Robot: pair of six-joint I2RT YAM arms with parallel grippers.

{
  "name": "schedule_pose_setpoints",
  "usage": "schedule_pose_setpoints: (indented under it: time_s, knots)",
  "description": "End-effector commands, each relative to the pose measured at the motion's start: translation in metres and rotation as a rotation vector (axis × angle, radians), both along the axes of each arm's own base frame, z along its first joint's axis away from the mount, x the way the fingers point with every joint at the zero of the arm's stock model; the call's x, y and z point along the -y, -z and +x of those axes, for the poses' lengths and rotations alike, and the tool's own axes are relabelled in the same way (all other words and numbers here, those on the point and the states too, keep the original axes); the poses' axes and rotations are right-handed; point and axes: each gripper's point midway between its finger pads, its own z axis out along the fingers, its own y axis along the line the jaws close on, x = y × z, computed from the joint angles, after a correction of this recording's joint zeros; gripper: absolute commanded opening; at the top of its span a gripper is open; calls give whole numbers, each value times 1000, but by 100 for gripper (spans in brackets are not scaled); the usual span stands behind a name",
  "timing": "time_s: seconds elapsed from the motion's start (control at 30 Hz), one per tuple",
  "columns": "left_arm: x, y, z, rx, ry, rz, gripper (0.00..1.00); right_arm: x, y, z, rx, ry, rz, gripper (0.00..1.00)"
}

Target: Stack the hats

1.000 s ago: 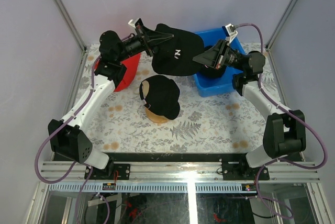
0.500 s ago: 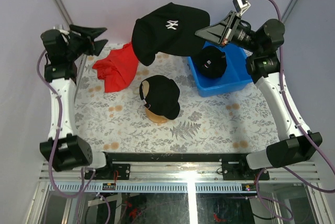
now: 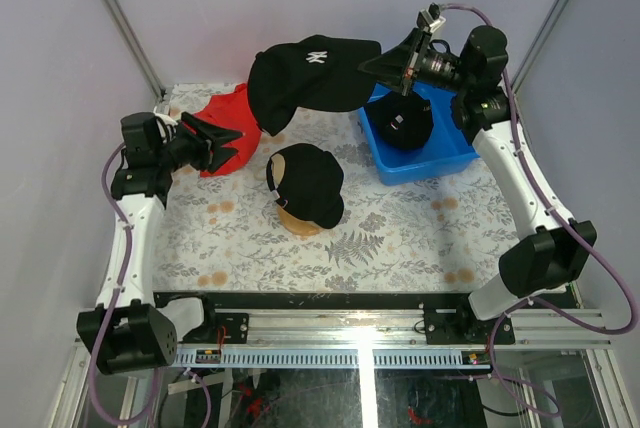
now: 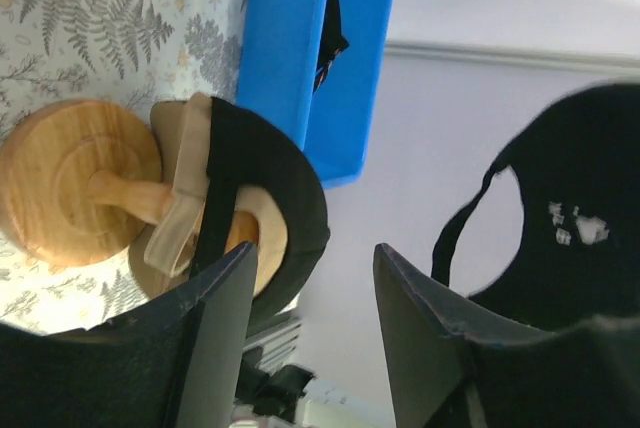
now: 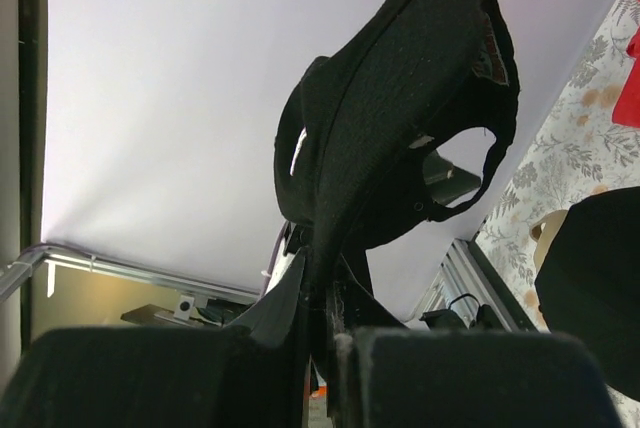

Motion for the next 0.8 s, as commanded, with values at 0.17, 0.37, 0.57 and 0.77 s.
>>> schedule_pose_setpoints:
  time_s: [0.17,0.37,0.57,0.77]
  knots:
    - [39,27,-46,8,175,193,51,-2,-25,-9,61,-37,63,0]
    - [43,52,-51,-54,181,248,51,-3,-15,-7,33,-40,69,0]
    - [45,67,-47,-82,180,294,51,-2,-13,-9,27,-45,74,0]
    - [54,71,-40,-74,192,317,51,-2,-13,-9,26,-48,83,0]
